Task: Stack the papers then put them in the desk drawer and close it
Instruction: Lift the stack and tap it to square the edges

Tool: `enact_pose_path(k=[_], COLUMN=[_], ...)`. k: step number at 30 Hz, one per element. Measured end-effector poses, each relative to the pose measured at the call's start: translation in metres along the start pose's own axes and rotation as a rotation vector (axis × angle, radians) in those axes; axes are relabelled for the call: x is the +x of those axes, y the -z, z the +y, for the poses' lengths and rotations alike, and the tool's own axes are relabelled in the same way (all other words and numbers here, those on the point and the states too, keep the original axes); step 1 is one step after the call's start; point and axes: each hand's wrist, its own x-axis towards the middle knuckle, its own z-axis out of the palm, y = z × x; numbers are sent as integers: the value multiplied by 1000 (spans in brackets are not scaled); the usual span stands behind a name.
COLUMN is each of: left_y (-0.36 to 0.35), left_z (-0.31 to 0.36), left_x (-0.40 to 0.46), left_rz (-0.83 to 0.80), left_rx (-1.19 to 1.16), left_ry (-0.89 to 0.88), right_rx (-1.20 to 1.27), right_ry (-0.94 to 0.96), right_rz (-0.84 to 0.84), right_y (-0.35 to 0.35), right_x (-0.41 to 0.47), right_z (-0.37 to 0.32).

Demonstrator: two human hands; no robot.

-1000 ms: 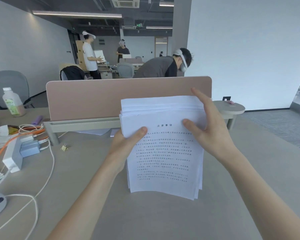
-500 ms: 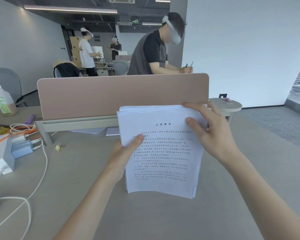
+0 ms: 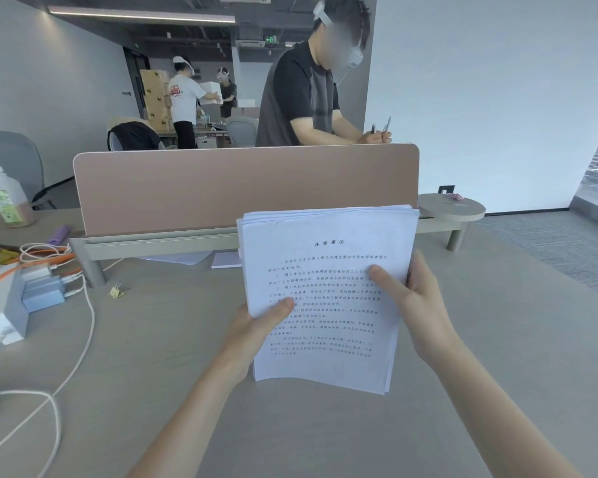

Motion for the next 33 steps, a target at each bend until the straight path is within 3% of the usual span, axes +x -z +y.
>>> enact_pose_path(k=[6, 13, 16, 20, 27, 33], left_y=[-3, -6, 1, 3, 17, 16], left_z=[-9, 7, 7, 2, -2, -9], left_x=[9, 6, 5, 3, 3, 0], left_rz=[117, 150, 141, 126, -104, -93], left_rx=[249, 108, 57, 30, 244, 388], left_ry=[0, -60, -34, -9, 48, 7], right_rx=[-65, -88, -8, -86, 47, 10], right_ry=[-6, 44, -37, -232, -179, -148], right_rz=[24, 50, -32, -189, -56, 25], right_y=[1, 5, 12, 15, 14, 11], right_x=[-3, 6, 5, -2, -2, 1], right_z=[26, 13, 20, 41, 47, 45])
